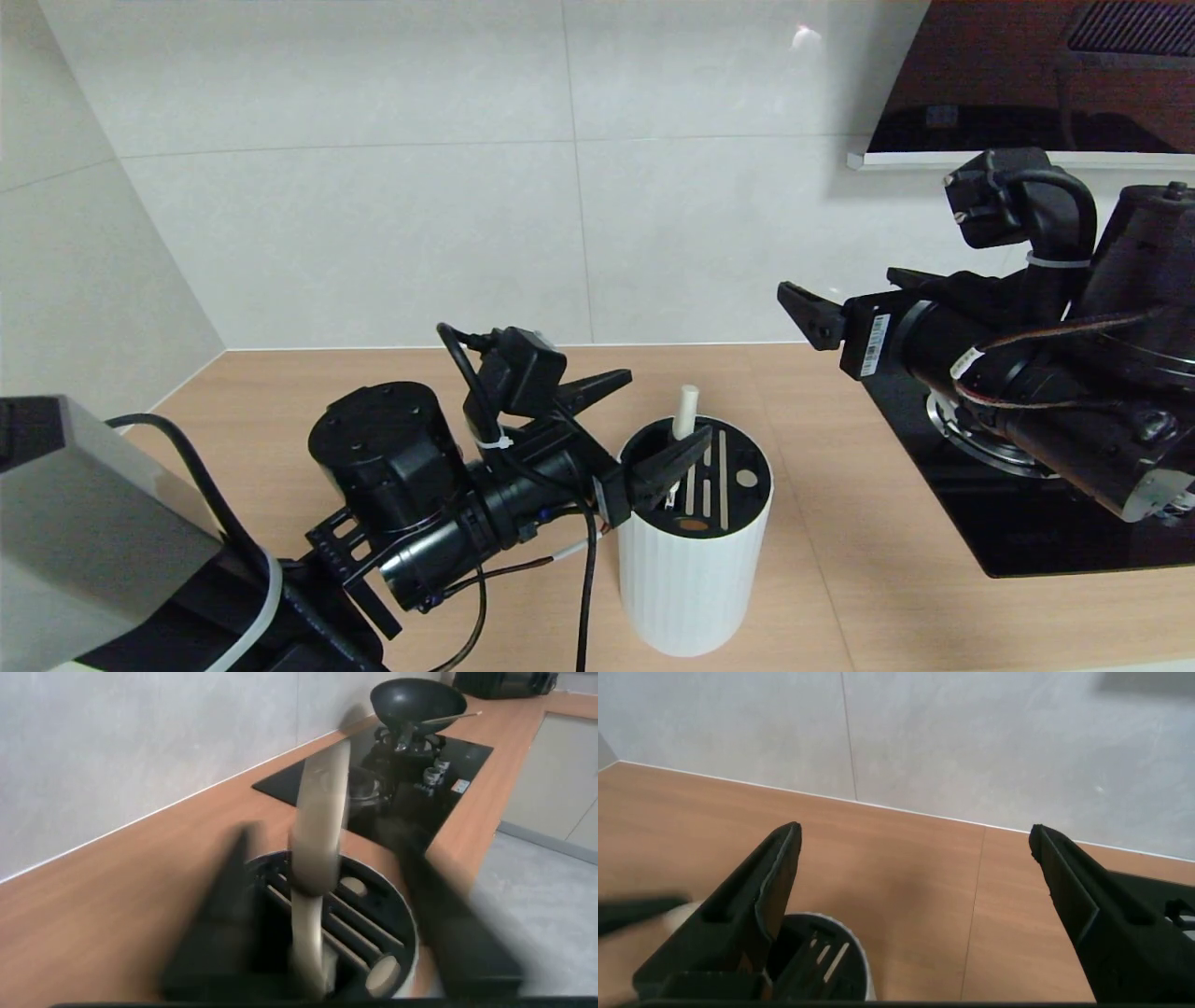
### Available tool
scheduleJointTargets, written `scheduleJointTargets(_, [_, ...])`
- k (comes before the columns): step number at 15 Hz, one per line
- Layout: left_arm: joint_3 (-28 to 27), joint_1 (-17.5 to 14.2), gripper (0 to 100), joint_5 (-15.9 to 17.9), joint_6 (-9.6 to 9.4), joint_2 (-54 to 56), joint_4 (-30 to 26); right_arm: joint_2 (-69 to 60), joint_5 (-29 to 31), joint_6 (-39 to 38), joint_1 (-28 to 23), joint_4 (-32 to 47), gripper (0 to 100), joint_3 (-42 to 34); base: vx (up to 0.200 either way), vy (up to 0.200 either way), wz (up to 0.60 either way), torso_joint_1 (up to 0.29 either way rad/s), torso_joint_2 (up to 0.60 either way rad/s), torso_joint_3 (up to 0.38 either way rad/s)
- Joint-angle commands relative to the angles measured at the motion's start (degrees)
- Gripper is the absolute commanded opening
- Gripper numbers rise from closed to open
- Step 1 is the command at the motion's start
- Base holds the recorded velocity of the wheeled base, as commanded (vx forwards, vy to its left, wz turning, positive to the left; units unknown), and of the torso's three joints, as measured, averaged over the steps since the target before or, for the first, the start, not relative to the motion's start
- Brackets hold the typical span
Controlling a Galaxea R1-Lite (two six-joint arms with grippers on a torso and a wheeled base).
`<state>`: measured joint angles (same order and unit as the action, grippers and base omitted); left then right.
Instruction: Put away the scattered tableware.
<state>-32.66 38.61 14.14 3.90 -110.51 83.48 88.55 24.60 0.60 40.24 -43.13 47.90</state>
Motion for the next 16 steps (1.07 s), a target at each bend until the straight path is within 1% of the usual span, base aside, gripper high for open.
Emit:
scheduleJointTargets(1, [-0.1, 0.1, 100, -0.5, -0.03, 0.0, -0.1, 0.1, 0.0, 0.0, 0.0, 0.0, 100, 0.0, 0.000, 0.000, 0.00, 0.000, 0.00, 0.000])
scheduleJointTargets(3, [-0.3, 0.1, 100, -1.3, -0.03, 0.0, -0.1, 0.1, 0.0, 0.0, 0.0, 0.0, 100, 0.0, 0.000, 0.000, 0.00, 0.000, 0.00, 0.000])
scheduleJointTargets(5, [-0.3, 0.1, 100, -1.4, -0.03, 0.5, -0.1, 0.1, 0.0, 0.0, 0.0, 0.0, 100, -0.1, 0.000, 0.000, 0.00, 0.000, 0.00, 0.000])
scheduleJointTargets(6, [-0.5, 0.1, 100, -1.8, 0.32, 2.2, 1.2, 0.0, 0.0, 0.0, 0.0, 0.0, 100, -0.1, 0.000, 0.000, 0.00, 0.000, 0.00, 0.000])
scheduleJointTargets(8, [-1.8, -0.3, 100, -5.2, 0.41, 7.9, 1.9, -4.0, 0.2, -0.1, -0.1, -0.1, 100, -0.8, 0.000, 0.000, 0.00, 0.000, 0.00, 0.000])
scheduleJointTargets(9, [-1.8, -1.0, 100, -7.0, 0.41, 11.6, 1.8, -7.4, 0.1, 0.0, -0.7, 0.2, 100, -1.4, 0.000, 0.000, 0.00, 0.000, 0.00, 0.000])
scheduleJointTargets(10, [-1.1, -2.9, 100, -8.3, 0.32, 15.4, 1.8, -10.6, 0.4, 0.0, -2.1, 0.4, 100, -3.0, 0.000, 0.000, 0.00, 0.000, 0.00, 0.000])
scheduleJointTargets(12, [1.6, -7.2, 100, -8.9, 0.32, 22.0, 1.7, -17.9, 0.5, 0.1, -6.1, 0.4, 100, -11.9, 0.000, 0.000, 0.00, 0.000, 0.00, 0.000])
scheduleJointTargets(13, [3.6, -9.3, 100, -9.0, 0.32, 25.0, 1.6, -23.5, 0.3, 0.9, -10.0, 0.5, 100, -17.8, 0.000, 0.000, 0.00, 0.000, 0.00, 0.000])
scheduleJointTargets(14, [4.8, -10.0, 100, -9.0, 0.41, 26.5, 1.6, -26.3, -0.3, 1.6, -12.5, 0.8, 100, -20.0, 0.000, 0.000, 0.00, 0.000, 0.00, 0.000])
scheduleJointTargets(15, [9.9, -11.5, 100, -9.0, 0.41, 31.6, 1.4, -34.0, -2.5, 2.0, -19.3, 3.4, 100, -25.0, 0.000, 0.000, 0.00, 0.000, 0.00, 0.000])
scheduleJointTargets(16, [13.6, -13.0, 100, -9.0, 0.41, 35.4, 0.5, -40.1, -4.9, 1.3, -23.0, 6.0, 100, -26.7, 0.000, 0.000, 0.00, 0.000, 0.00, 0.000])
